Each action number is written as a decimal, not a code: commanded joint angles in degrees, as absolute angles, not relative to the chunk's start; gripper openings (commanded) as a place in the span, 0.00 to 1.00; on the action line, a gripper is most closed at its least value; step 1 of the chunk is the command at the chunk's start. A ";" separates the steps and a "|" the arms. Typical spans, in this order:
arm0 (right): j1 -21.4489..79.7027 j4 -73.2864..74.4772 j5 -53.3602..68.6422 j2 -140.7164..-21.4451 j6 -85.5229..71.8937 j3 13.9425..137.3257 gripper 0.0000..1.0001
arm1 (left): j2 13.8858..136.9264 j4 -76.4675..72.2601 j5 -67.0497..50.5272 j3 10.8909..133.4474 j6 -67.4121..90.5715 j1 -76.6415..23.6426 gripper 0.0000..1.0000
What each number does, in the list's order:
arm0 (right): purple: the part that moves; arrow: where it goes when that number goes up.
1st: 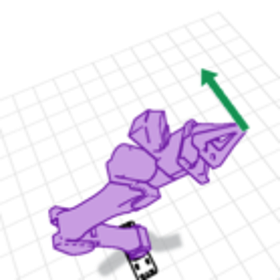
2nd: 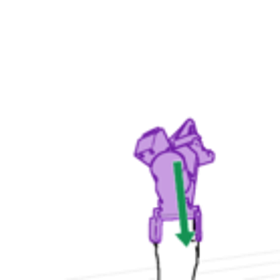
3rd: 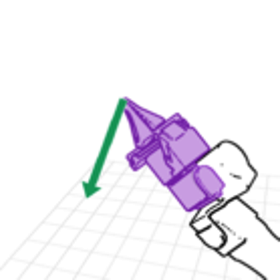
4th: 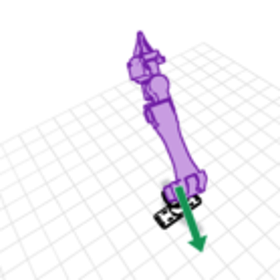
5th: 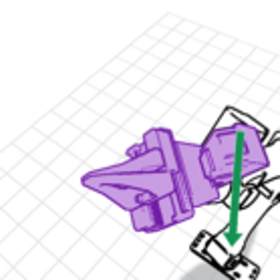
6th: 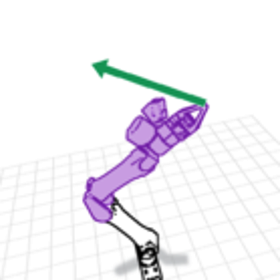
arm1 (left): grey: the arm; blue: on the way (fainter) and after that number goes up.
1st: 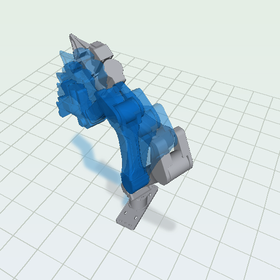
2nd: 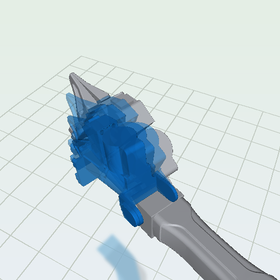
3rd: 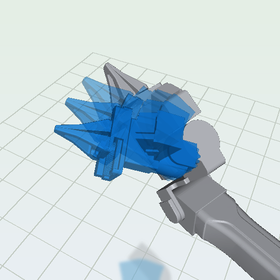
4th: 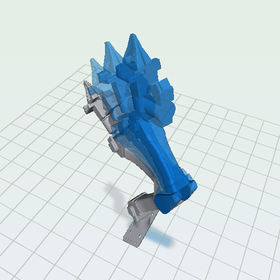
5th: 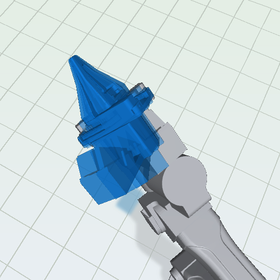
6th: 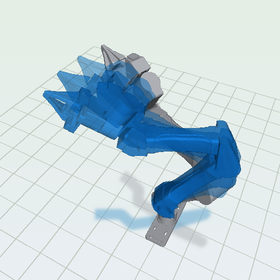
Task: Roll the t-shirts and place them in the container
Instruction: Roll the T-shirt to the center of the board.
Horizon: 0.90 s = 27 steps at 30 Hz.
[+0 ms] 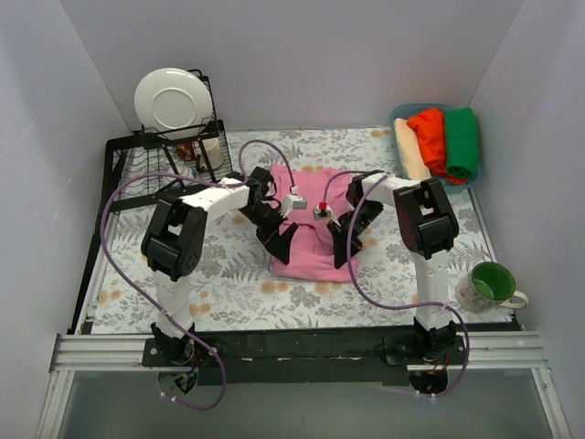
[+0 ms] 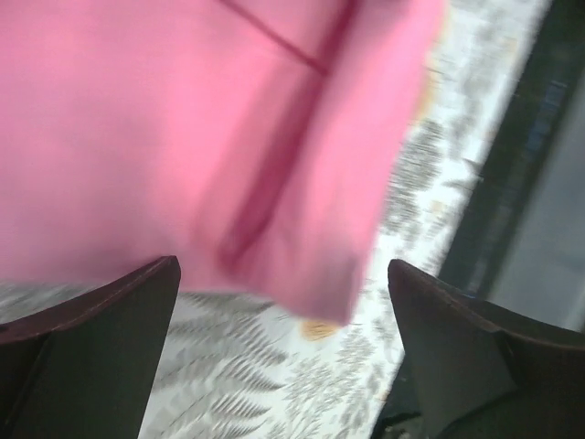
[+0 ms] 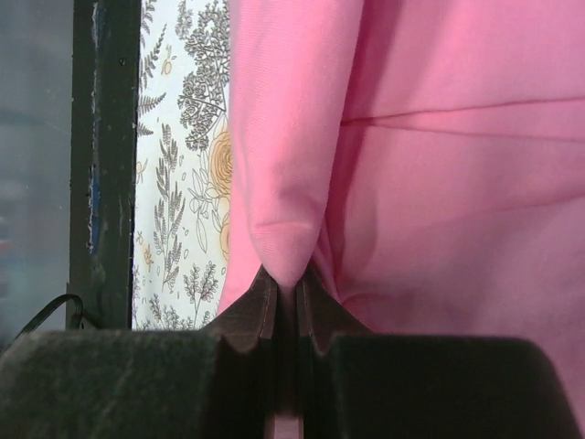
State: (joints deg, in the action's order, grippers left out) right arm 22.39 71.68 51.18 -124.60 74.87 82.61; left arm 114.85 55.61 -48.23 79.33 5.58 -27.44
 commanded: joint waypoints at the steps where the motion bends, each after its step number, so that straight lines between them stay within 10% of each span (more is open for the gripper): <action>1: 21.80 67.86 46.68 -125.94 71.02 82.18 0.01 | 106.18 46.77 -23.94 82.26 16.25 -28.47 0.98; 8: 21.88 64.25 47.02 -127.00 68.21 84.28 0.01 | 93.08 37.98 -8.74 85.32 21.61 -35.15 0.98; 17: 21.88 66.27 43.68 -126.92 68.20 87.63 0.01 | 96.26 41.76 -18.32 96.51 22.95 -44.51 0.98; 27: 21.97 65.75 44.04 -128.67 65.21 89.91 0.01 | 61.76 17.78 -13.72 44.52 -3.48 -53.86 0.90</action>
State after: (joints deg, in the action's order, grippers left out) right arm 22.20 70.76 47.79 -127.13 65.19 87.70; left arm 79.05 28.12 -14.35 62.41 13.10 -52.90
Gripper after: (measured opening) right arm 0.110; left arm 0.915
